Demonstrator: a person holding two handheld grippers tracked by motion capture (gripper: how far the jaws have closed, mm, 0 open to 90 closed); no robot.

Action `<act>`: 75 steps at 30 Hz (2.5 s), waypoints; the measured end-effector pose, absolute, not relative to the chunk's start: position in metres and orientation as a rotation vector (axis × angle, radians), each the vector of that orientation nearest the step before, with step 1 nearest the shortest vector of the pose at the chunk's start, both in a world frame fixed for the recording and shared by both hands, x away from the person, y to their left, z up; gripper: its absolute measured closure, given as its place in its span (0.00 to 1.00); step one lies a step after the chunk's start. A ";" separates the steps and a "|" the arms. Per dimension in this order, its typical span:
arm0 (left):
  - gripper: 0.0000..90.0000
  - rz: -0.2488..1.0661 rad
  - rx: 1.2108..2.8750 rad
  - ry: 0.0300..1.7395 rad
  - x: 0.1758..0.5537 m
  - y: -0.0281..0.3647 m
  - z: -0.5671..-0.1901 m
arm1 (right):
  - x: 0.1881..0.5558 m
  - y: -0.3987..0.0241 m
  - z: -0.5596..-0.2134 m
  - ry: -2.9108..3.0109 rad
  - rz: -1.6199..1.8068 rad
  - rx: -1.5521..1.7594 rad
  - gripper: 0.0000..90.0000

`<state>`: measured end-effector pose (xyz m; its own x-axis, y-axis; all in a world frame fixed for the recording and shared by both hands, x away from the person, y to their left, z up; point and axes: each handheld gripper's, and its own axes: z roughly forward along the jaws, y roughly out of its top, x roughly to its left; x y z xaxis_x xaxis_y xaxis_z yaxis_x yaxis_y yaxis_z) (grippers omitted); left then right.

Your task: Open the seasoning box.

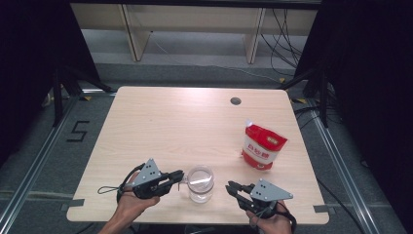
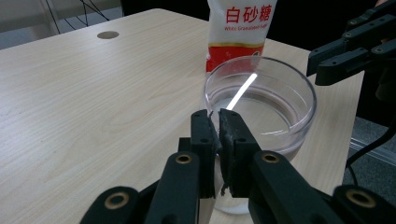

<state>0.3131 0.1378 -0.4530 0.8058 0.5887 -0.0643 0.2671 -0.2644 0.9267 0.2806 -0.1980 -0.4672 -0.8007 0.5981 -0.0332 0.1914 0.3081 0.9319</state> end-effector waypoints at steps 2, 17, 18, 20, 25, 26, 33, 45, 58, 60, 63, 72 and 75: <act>0.93 0.349 1.853 0.650 0.314 0.138 -0.453 | 0.280 -0.196 -0.467 2.220 1.482 0.718 0.90; 0.93 0.331 1.840 0.660 0.314 0.139 -0.455 | 0.283 -0.185 -0.469 2.225 1.454 0.658 0.96; 0.93 0.339 1.847 0.643 0.315 0.140 -0.454 | 0.284 -0.183 -0.470 2.213 1.456 0.657 0.97; 0.93 0.338 1.845 0.642 0.315 0.140 -0.455 | 0.284 -0.183 -0.469 2.229 1.442 0.653 0.97; 0.93 0.337 1.842 0.643 0.315 0.140 -0.455 | 0.288 -0.177 -0.471 2.241 1.437 0.637 1.00; 0.93 0.337 1.842 0.643 0.315 0.140 -0.455 | 0.288 -0.177 -0.471 2.241 1.437 0.637 1.00; 0.93 0.334 1.837 0.667 0.313 0.141 -0.456 | 0.288 -0.172 -0.472 2.243 1.457 0.657 1.00; 0.93 0.342 1.856 0.653 0.314 0.142 -0.456 | 0.293 -0.167 -0.469 2.247 1.473 0.621 0.99; 0.93 0.349 1.851 0.642 0.314 0.141 -0.456 | 0.291 -0.159 -0.464 2.232 1.490 0.594 0.99; 0.93 0.352 1.857 0.631 0.314 0.141 -0.455 | 0.291 -0.160 -0.464 2.240 1.484 0.583 0.99; 0.93 0.358 1.866 0.632 0.313 0.141 -0.455 | 0.291 -0.159 -0.463 2.228 1.480 0.596 0.99; 0.75 0.349 1.835 0.625 0.312 0.141 -0.453 | 0.291 -0.154 -0.461 2.242 1.478 0.560 0.99; 0.64 0.320 1.838 0.635 0.313 0.147 -0.448 | 0.291 -0.153 -0.460 2.240 1.481 0.556 0.99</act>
<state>0.3129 0.1472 -0.4482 0.8194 0.5666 -0.0865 0.2678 -0.2450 0.9318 0.2914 -0.1535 -0.4605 -0.8424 0.5281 -0.1074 0.1079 0.3606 0.9265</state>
